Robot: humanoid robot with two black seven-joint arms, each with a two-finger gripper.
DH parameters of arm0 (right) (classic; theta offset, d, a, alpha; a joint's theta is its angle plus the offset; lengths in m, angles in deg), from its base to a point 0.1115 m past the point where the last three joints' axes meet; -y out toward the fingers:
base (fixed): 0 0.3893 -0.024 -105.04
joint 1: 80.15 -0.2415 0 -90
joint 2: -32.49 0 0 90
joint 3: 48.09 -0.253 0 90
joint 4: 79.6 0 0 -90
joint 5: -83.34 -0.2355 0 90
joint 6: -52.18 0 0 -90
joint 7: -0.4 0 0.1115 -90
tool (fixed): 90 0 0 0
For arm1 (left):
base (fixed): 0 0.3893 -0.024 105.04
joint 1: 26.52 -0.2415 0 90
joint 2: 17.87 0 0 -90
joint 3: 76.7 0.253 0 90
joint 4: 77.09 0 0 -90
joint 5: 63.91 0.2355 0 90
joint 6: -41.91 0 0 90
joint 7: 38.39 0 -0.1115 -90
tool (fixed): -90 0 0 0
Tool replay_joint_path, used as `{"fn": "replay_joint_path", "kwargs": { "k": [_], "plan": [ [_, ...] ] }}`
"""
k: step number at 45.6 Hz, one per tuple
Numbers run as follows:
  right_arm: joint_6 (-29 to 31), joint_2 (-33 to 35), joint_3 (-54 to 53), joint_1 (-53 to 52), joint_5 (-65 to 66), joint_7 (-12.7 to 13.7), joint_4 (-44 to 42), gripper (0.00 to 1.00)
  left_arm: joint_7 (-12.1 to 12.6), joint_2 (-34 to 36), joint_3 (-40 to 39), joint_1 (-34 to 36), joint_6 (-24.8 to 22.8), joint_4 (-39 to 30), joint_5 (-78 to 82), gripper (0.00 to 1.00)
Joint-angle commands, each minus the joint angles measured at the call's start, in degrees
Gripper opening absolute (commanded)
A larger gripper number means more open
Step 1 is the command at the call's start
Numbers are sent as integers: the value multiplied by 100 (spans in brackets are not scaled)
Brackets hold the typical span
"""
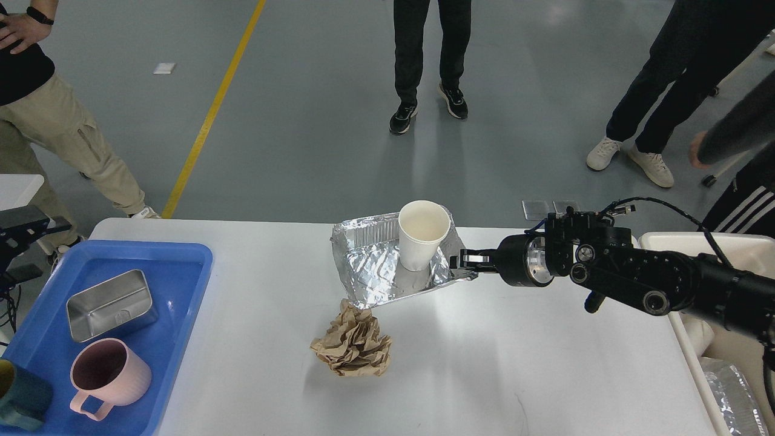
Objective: Tidy desktop
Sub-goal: 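Reach the left gripper down toward the crumpled brown paper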
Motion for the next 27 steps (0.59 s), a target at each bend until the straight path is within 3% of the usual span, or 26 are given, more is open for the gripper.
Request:
{"fn": "replay_joint_path", "kwargs": {
  "k": [1, 7, 13, 16, 27],
  "plan": [
    [1, -1, -4, -42, 0, 0, 8, 0, -47, -443, -8, 403, -400, 417, 658, 97],
    [1, 8, -4, -77, 0, 0, 9, 0, -152, -795, 18, 755, -733, 646, 1526, 97],
    [1, -1, -12, -77, 0, 0, 0, 0, -951, -1067, 9, 1212, -1235, 646, 3020, 97],
    [1, -1, 5, -77, 0, 0, 0, 0, -1189, -1243, 10, 1274, -1253, 664, 3601, 97],
    [1, 175, 14, -86, 0, 0, 9, 0, -1217, -1850, 62, 1494, -1402, 664, 4745, 97]
  ]
}}
